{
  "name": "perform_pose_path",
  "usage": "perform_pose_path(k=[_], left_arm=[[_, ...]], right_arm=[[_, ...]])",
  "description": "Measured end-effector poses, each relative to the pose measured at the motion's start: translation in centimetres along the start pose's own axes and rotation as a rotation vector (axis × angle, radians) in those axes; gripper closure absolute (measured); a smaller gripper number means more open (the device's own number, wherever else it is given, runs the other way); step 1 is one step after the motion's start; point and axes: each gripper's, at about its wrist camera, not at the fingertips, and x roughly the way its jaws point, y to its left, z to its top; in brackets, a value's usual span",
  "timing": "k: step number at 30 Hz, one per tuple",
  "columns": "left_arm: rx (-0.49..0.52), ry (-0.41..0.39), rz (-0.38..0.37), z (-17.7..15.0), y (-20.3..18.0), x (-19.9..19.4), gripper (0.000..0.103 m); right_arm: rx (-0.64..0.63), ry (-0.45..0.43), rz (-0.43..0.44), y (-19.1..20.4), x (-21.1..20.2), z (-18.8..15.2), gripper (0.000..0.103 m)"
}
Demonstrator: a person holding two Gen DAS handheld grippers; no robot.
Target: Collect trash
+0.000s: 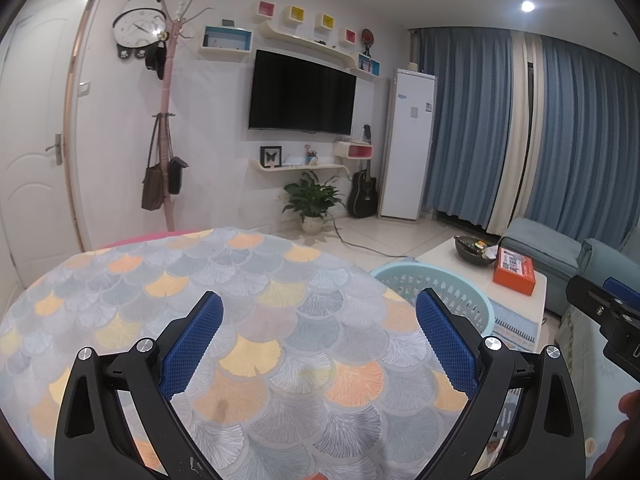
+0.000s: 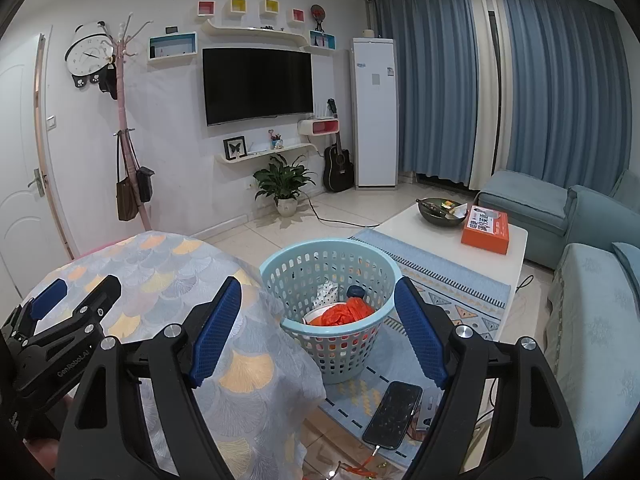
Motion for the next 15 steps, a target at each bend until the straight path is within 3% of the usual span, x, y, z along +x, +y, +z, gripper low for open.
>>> perform_pose_path(k=[15], left_arm=[[0.046,-0.021,0.033,-0.28,-0.64,-0.11,0.009]], right_arm=[[0.001,0.003,0.004,-0.1,0.09,-0.01,0.028]])
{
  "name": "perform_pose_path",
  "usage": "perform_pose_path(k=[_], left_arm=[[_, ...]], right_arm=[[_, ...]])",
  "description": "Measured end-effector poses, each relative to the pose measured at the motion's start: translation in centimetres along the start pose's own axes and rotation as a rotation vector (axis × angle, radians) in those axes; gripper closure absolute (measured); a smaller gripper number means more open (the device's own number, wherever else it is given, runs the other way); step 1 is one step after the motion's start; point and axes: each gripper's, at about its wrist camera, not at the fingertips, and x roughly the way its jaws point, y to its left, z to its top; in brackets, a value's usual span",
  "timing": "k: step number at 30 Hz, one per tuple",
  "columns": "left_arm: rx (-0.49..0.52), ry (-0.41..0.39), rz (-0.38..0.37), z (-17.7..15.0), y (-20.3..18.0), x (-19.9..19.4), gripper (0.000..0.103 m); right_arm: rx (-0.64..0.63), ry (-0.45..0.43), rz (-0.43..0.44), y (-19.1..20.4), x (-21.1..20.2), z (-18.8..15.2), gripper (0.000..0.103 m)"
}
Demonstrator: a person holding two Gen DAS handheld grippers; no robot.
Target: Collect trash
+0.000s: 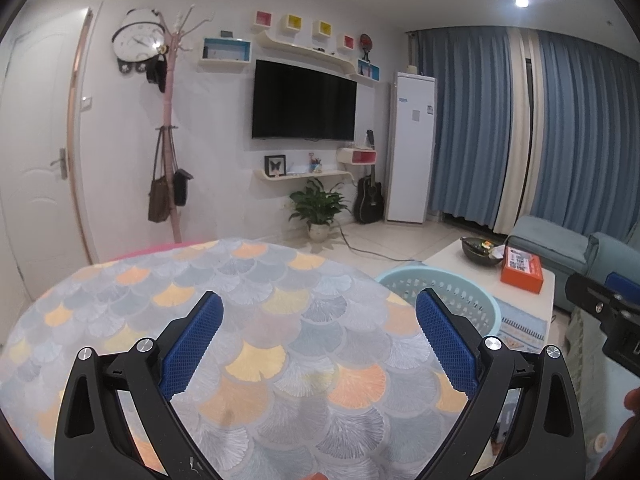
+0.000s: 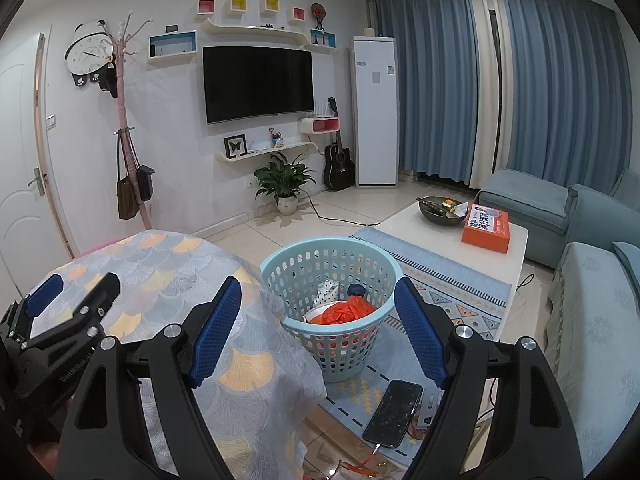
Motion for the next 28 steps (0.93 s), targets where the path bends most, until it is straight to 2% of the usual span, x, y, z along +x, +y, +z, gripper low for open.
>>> perform_pose_path(k=[2,5,10,16,22,28], left_arm=[[0.0,0.012,0.002,0.2,-0.2,0.0,0.009],[-0.003,0.022,0.055,0.3,-0.2,-0.7,0.009],[-0.004,0.032,0.047,0.9,0.3,-2.8,0.009],[-0.008,0.016,0.071,1.4,1.0,-5.6,0.009],[0.025,0.028,0.076,1.1,0.9,-7.0,0.009],[0.015,0.022,0.09,1.1,1.8,-8.0,0.009]], right_arm=[[-0.002,-0.006,0.002,0.0,-0.2,0.0,0.028],[-0.008,-0.009,-0.002,0.0,-0.5,0.0,0.028],[0.01,0.01,-0.002,-0.2,-1.0,0.2,0.028],[0.002,0.008,0.003,0.3,-2.2,0.4,0.028],[-0.002,0.011,0.024,1.1,-3.0,0.5,0.028],[-0.019,0.007,0.047,2.3,-3.6,0.8,0.028]])
